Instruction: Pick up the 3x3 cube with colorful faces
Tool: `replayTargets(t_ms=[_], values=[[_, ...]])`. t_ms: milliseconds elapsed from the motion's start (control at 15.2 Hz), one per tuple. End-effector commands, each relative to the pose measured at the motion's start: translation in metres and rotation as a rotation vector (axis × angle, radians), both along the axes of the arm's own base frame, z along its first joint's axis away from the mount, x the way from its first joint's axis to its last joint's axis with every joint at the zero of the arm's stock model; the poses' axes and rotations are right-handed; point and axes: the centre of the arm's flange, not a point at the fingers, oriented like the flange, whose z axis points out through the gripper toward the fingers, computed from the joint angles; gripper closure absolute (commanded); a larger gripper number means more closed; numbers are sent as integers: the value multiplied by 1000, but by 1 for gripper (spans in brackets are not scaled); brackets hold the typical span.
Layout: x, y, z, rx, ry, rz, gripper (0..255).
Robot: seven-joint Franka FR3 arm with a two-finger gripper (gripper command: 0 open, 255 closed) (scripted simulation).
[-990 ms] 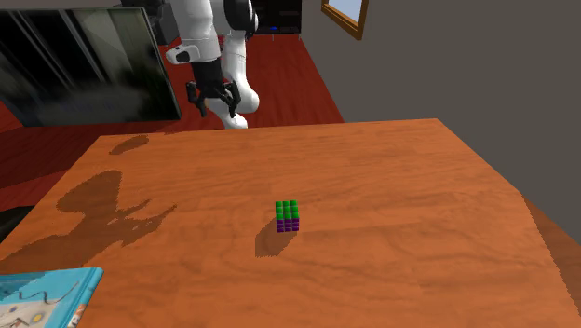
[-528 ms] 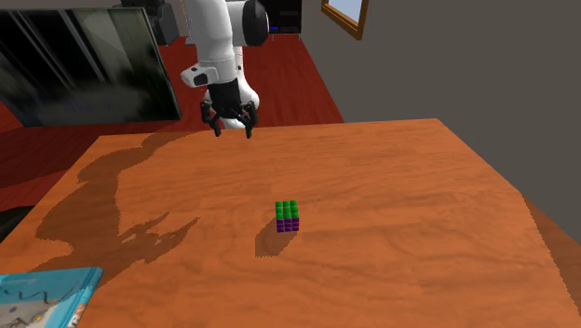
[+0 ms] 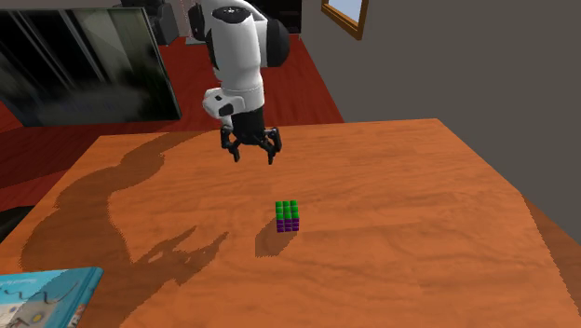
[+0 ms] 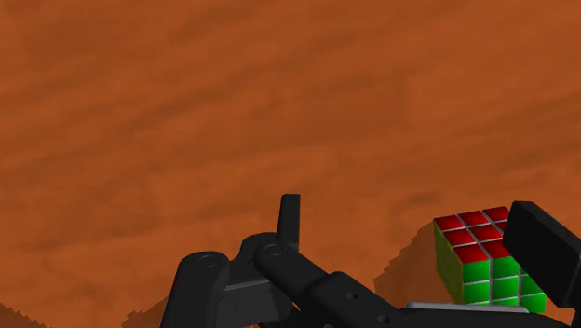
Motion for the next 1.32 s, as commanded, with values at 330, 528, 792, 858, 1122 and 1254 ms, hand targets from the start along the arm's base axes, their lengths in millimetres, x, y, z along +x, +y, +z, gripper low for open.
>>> replayTargets(t_ms=[330,528,792,858,1122,1254], values=[[64,67,-30,-14,22,11,0],[91,95,-43,-21,32,16,0],[100,105,-58,-23,35,18,0],[100,105,-64,-23,35,18,0],[100,105,-88,-23,35,18,0],[100,105,-88,-23,35,18,0]])
